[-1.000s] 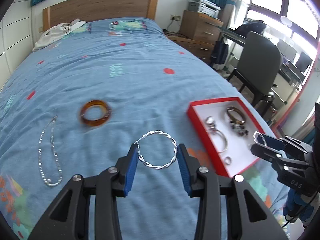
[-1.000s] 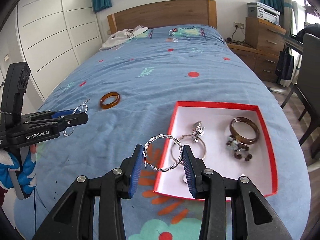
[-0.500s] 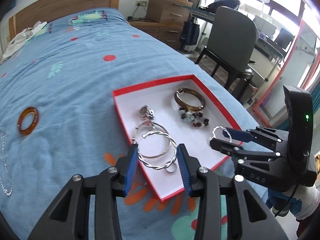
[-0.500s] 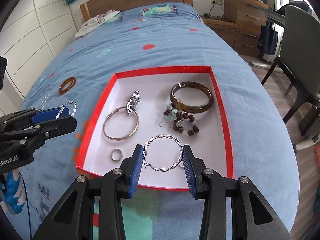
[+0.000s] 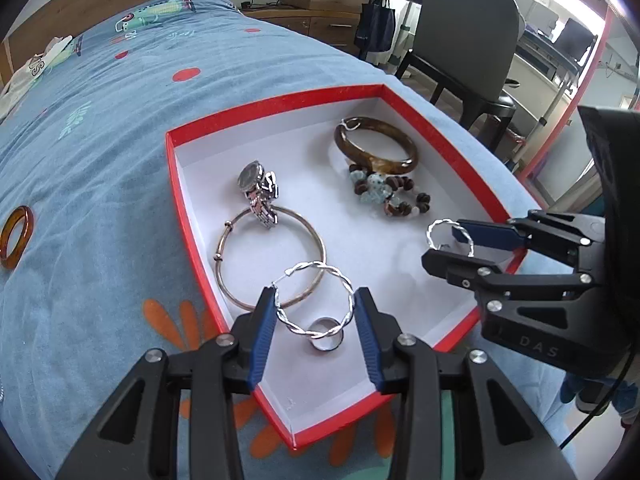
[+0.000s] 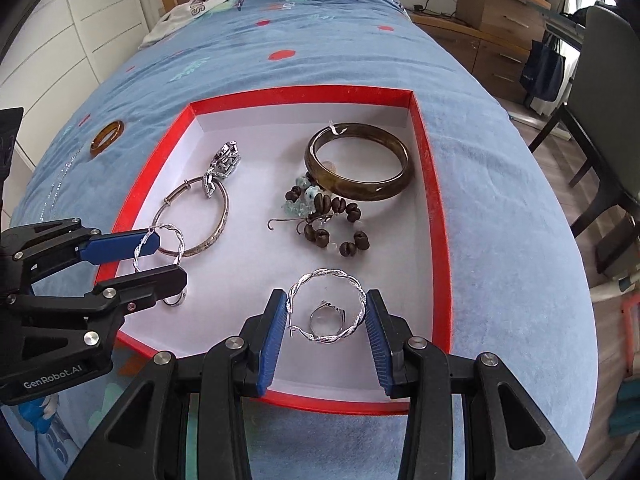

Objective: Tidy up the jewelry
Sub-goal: 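Carry both hoops to the red box and open both tools to release them, then withdraw both open tools from the red box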

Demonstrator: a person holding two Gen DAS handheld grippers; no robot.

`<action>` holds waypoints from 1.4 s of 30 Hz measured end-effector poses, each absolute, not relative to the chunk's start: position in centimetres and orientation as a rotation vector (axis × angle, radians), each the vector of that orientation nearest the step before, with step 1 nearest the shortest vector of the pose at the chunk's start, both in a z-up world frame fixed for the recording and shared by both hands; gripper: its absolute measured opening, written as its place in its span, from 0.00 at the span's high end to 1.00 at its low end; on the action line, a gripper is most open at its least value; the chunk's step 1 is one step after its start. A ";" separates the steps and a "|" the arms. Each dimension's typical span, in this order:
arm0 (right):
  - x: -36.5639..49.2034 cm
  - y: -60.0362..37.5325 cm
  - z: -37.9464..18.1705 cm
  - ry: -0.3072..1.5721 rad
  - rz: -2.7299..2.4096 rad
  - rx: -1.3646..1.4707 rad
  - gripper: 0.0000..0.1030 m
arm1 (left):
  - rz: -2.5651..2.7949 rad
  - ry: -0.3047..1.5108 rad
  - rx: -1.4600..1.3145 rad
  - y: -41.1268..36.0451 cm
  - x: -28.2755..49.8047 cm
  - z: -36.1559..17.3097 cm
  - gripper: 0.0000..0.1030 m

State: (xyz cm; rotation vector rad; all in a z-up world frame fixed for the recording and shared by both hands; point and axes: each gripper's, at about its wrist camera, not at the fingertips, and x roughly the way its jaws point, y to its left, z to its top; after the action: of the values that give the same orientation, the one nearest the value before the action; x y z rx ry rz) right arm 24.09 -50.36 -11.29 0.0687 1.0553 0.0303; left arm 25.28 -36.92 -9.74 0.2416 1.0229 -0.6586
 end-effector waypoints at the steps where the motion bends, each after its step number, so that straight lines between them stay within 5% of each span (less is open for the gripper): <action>1: 24.2 -50.3 -11.4 1.060 0.033 0.059 0.61 | -0.656 1.023 0.248 -37.0 25.3 -9.8 0.64; 27: 24.4 -49.5 -10.6 1.182 0.016 -0.027 0.55 | -0.583 1.066 0.431 -39.2 24.9 -10.4 0.57; 42: 18.1 -50.6 -3.1 1.009 -0.092 0.068 0.51 | -0.583 0.892 0.304 -36.1 20.8 -1.7 0.57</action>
State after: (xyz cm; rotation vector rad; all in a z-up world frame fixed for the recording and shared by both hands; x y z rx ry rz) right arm 18.11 -50.62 -3.07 0.0680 1.0092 -0.0917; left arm 20.82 -36.11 -1.65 0.3040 0.8919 -0.5827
